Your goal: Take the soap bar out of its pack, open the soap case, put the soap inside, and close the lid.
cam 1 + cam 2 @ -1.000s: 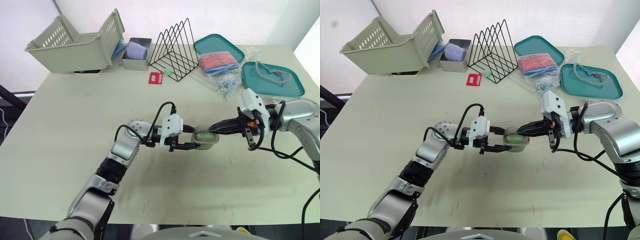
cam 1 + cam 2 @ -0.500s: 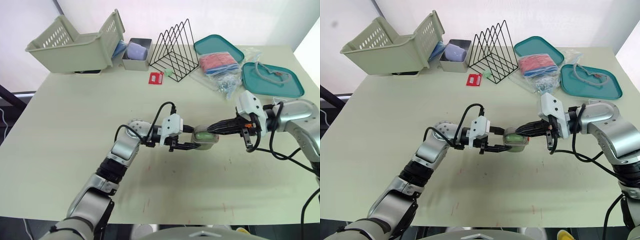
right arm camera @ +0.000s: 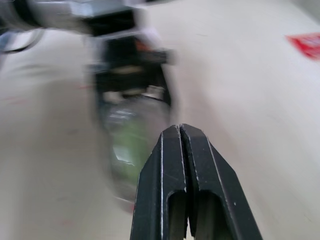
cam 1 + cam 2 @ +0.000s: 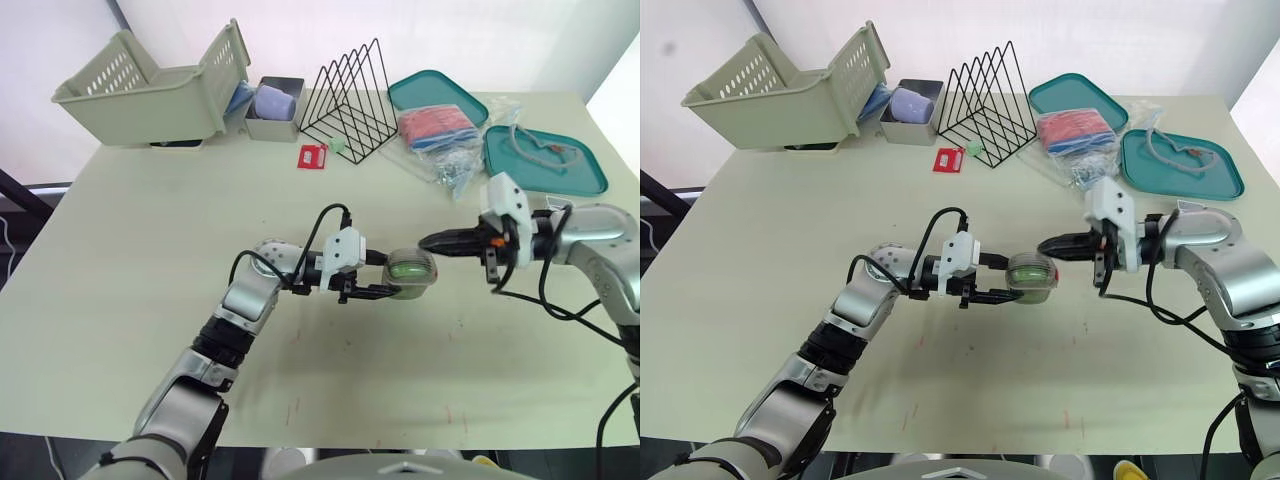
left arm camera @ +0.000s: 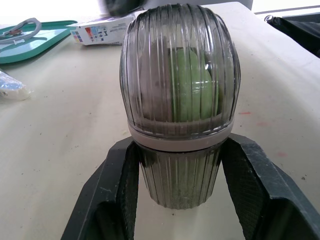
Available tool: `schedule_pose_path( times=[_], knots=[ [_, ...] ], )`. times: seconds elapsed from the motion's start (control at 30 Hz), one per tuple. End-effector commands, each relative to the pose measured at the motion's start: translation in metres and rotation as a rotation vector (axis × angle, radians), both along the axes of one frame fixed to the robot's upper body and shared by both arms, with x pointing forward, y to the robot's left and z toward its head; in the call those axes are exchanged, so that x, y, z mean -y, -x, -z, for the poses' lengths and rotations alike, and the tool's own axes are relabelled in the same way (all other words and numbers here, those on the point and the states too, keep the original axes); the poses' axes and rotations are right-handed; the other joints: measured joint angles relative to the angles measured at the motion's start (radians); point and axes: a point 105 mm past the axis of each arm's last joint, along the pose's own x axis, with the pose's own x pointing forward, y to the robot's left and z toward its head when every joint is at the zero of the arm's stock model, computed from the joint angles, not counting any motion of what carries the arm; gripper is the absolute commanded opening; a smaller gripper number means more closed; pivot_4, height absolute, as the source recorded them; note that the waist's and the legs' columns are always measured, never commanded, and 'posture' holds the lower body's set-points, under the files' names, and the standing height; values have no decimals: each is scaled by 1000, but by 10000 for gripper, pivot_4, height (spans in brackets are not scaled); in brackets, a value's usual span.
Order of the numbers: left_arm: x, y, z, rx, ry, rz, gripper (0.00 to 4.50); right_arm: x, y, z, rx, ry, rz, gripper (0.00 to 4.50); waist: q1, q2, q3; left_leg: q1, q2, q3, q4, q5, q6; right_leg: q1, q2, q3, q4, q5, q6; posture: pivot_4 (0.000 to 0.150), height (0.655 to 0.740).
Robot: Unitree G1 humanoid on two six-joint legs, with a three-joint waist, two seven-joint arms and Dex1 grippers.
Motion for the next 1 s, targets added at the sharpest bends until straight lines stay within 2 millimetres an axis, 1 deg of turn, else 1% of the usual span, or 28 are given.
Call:
schedule_pose_path(
  times=[0.03,0.1,0.13,0.17,0.2,0.23,0.27,0.37,0.43,0.47,0.6,0.8,0.93,1.0],
  knots=[
    [-3,-2,4,4,-23,-19,19522,6,-1,-17,60,-61,-1,208,0,0,0,0,0,0,0,0,0,0,0,0,0,0,0,1500,7400],
    [-3,-2,4,3,-24,-19,19522,10,-2,-17,69,-57,4,208,1,0,0,0,0,0,0,0,0,0,0,0,0,0,0,1500,7400],
    [-3,-2,4,3,-24,-19,19522,12,-1,-16,81,-61,-6,4140,1,0,0,0,0,0,0,0,0,0,0,0,0,0,0,1500,7400],
    [-4,-2,5,2,-25,-20,19522,15,1,-14,78,-70,-8,6447,0,0,0,0,0,0,0,0,0,0,0,0,0,0,0,1500,7400],
    [-4,-2,5,2,-26,-20,19522,16,3,-11,74,-77,-18,10183,2,0,0,0,0,0,0,0,0,0,0,0,0,0,0,1500,7400],
    [-4,-2,5,2,-26,-21,19522,18,5,-8,84,-78,-27,15710,2,0,0,0,0,0,0,0,0,0,0,0,0,0,0,1500,7400],
    [-5,-2,4,1,-25,-22,19522,20,8,-3,87,-71,-42,17979,2,0,0,-1,0,0,0,0,0,0,0,0,0,0,0,1500,7400],
    [-4,-3,0,-20,3,-31,19522,26,12,6,107,-80,-55,29858,0,0,0,0,0,0,0,0,0,0,0,0,0,0,0,1500,7400],
    [-4,-4,-2,-32,14,-36,19522,28,13,7,134,-92,-69,40104,-1,0,0,0,0,0,0,0,0,0,0,0,0,0,0,1500,7400],
    [-4,-4,-3,-39,19,-38,19522,29,15,8,146,-95,-81,44250,-1,0,0,0,0,0,0,0,0,0,0,0,0,0,0,1500,7400],
    [-5,-5,-7,-80,41,-48,19522,32,23,15,199,-83,-134,44250,-1,0,0,0,0,0,0,0,0,0,0,0,0,0,0,1500,7400],
    [-7,-6,-16,-191,88,-73,19522,33,29,18,224,-93,-163,44250,-3,0,0,0,0,0,0,0,0,0,0,0,0,0,0,1500,7400],
    [-7,-1,-19,-344,99,-79,19522,36,32,21,222,-82,-162,44250,-2,0,0,0,0,-1,0,0,0,0,0,0,0,0,0,1500,7400],
    [-7,3,-20,-461,101,-83,19522,36,32,21,221,-81,-156,44250,-2,0,0,0,0,-1,0,0,0,0,0,0,0,0,0,1500,7400]
  ],
)
